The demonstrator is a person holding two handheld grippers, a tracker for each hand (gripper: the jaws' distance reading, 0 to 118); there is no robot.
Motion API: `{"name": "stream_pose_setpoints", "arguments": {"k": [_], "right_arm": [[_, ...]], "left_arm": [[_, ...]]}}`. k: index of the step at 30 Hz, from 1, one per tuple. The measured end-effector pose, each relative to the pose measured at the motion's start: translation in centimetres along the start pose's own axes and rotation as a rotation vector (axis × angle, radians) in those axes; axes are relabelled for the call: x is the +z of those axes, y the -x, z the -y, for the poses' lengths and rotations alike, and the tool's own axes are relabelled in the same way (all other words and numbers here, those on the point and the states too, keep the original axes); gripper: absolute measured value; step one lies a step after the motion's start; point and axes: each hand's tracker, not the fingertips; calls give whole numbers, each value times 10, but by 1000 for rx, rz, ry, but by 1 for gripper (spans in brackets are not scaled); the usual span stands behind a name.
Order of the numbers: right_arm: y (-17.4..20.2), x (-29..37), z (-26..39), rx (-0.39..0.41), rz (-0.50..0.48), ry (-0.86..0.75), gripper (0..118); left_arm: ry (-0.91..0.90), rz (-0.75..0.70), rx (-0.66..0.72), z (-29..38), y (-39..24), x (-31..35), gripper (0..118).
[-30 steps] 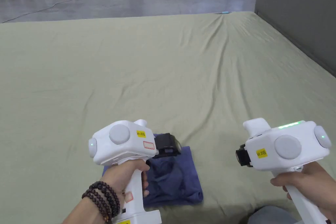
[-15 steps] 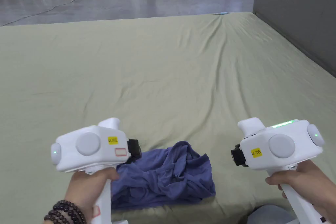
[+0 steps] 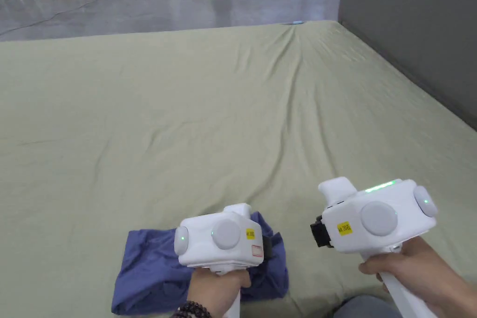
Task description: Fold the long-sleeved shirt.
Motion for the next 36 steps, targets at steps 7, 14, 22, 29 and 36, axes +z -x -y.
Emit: {"name": "stream_pose_setpoints", "arguments": {"k": [7,14,22,29,36], "right_arm": [[3,10,-10,-22,0,-22,0],[45,17,-65,-79,-204,-103,0],[107,-64,-63,-182,-401,53,0],[75,-124,-23,-258,-368,161,0],[28,-113,-7,-375,-438,151,0]], "left_arm": [[38,39,-30,3,-9,-2,0],[-215,16,10,-10,59,119,0],[-286,-96,206,14,172,188,0],[-228,59,355,36,219,172,0],[-205,134,353,33,228,150,89]]}}
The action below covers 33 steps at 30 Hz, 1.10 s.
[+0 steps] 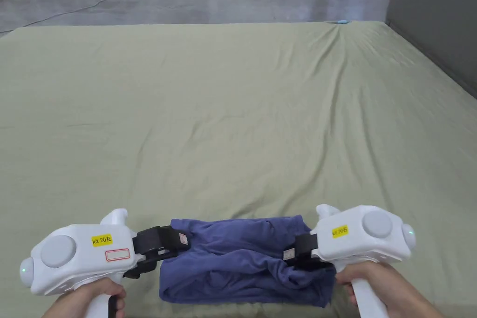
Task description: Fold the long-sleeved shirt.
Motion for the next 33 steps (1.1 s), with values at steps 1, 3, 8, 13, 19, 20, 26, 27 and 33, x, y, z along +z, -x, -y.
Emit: {"name": "stream_pose_setpoints", "arguments": {"k": [1,3,8,13,19,20,26,27,33], "right_arm": [[-2,1,1,3,-6,-1,0],[-2,-1,1,5,-12,-3,0],[5,-6,3,31,12,-12,0],[5,-6,4,25,10,-22,0],[18,-8,7,47,54,-32,0],[20,-7,6,51,63,-32,0],[67,4,2,189,146,-108,0],[81,5,0,217,130,-127,0],[192,-17,-18,426,13,-194,0]], "left_arm": [[12,24,26,-3,2,-5,89],[40,60,81,-6,5,-18,88],[58,135,143,-10,18,-54,87],[51,7,52,-2,17,-54,12],[66,-40,-52,1,-1,-60,6],[63,-42,-63,-1,-5,-55,6],[-49,20,-47,-7,-3,-12,4],[-49,32,-52,-11,2,-3,4],[-201,22,-38,-26,40,71,3]]}}
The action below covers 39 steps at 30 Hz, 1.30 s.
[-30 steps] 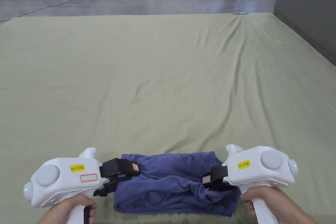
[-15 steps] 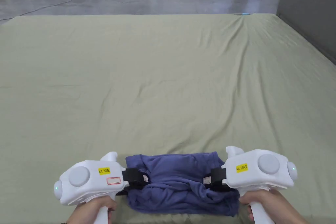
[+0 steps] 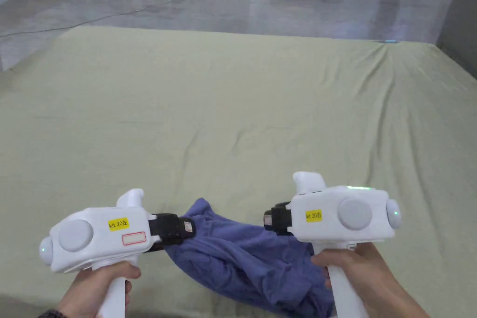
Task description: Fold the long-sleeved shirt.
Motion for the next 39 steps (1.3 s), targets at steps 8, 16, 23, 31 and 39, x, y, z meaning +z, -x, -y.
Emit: {"name": "stream_pose_setpoints", "arguments": {"k": [8,16,23,31,39], "right_arm": [[128,-96,-65,194,-102,3,0],[239,-231,-76,350,-140,-74,0],[257,-255,-76,385,-134,-98,0],[213,-142,-93,396,-78,-243,0],[119,34,-101,286,146,-482,0]], "left_arm": [[-207,-147,-12,-63,98,120,3],[-329,-345,152,-124,259,204,3],[-332,-380,79,-119,249,191,61],[-438,-319,-57,-119,128,206,76],[-610,-109,-329,-81,-66,143,0]]}}
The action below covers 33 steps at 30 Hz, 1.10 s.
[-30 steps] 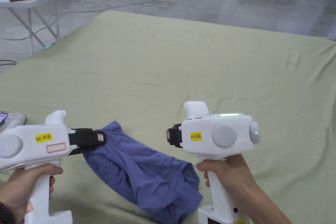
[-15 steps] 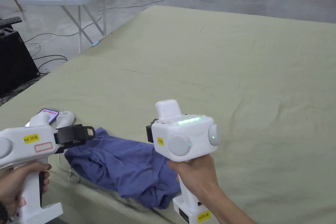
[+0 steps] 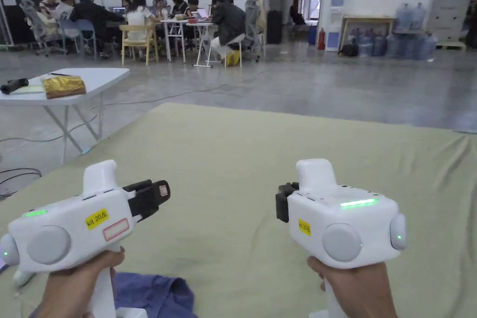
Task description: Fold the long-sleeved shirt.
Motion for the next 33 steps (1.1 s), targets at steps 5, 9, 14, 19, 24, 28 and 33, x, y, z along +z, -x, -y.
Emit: {"name": "stream_pose_setpoints", "arguments": {"k": [5,9,14,19,24,28,33], "right_arm": [[-76,78,-7,-61,175,-114,0],[-123,117,6,-35,347,-182,0],[-162,154,43,-27,494,-270,0],[-168,181,83,-105,562,-313,0],[-162,187,112,-60,581,-276,0],[-154,191,129,-75,573,-258,0],[-153,185,143,-44,576,-234,0]], "left_arm": [[-98,-70,-260,27,-128,-37,0],[-156,-82,-348,48,-181,-71,0],[-189,-110,-320,98,-209,-77,0],[-166,-101,-407,149,-213,-58,0],[-137,-97,-322,168,-203,-44,0],[-92,-99,-325,185,-193,-42,0],[-73,-97,-337,200,-193,-40,0]]}}
